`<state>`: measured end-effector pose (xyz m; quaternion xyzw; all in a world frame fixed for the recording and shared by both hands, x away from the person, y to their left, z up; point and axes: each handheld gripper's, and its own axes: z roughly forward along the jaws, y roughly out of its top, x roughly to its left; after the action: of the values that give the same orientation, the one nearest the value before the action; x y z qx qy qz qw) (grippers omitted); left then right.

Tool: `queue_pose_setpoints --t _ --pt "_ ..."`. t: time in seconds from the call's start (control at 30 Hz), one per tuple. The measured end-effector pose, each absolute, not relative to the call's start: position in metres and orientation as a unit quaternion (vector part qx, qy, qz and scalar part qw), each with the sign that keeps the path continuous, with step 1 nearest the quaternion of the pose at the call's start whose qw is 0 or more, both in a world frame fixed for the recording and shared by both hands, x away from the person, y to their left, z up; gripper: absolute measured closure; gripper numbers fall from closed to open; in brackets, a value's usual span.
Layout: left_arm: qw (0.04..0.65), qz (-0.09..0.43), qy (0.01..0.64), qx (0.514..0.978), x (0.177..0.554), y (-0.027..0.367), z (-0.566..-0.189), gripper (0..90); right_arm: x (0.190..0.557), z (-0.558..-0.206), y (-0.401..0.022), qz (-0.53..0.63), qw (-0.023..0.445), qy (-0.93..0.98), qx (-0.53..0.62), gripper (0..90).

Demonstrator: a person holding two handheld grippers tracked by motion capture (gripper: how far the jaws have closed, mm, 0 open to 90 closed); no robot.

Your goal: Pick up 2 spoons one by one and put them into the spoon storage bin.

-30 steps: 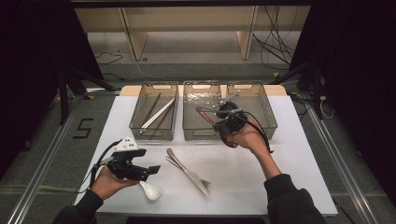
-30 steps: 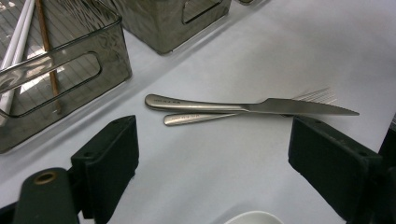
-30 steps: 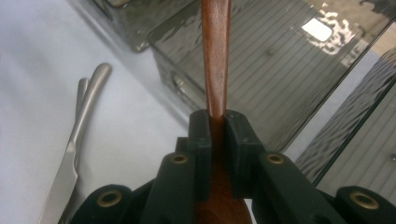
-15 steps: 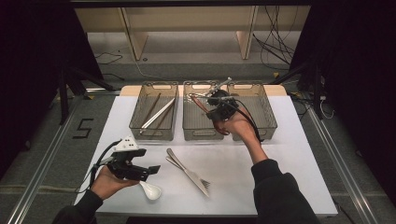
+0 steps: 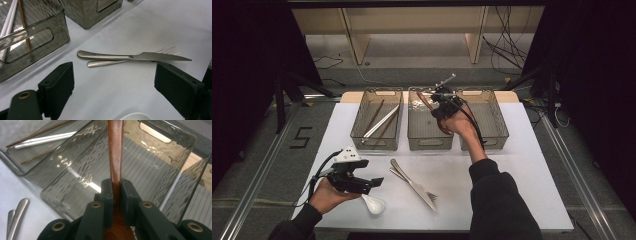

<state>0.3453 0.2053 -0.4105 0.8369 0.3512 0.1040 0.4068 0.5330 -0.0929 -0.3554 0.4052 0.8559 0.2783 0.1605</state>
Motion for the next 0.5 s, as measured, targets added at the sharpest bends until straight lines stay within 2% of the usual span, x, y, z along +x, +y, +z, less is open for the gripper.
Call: queue_pose_setpoints --t 0.5 --pt "0.407 0.104 0.352 0.836 0.345 0.205 -0.411 16.1 0.547 -0.371 -0.087 0.262 0.162 0.852 0.423 81.9"
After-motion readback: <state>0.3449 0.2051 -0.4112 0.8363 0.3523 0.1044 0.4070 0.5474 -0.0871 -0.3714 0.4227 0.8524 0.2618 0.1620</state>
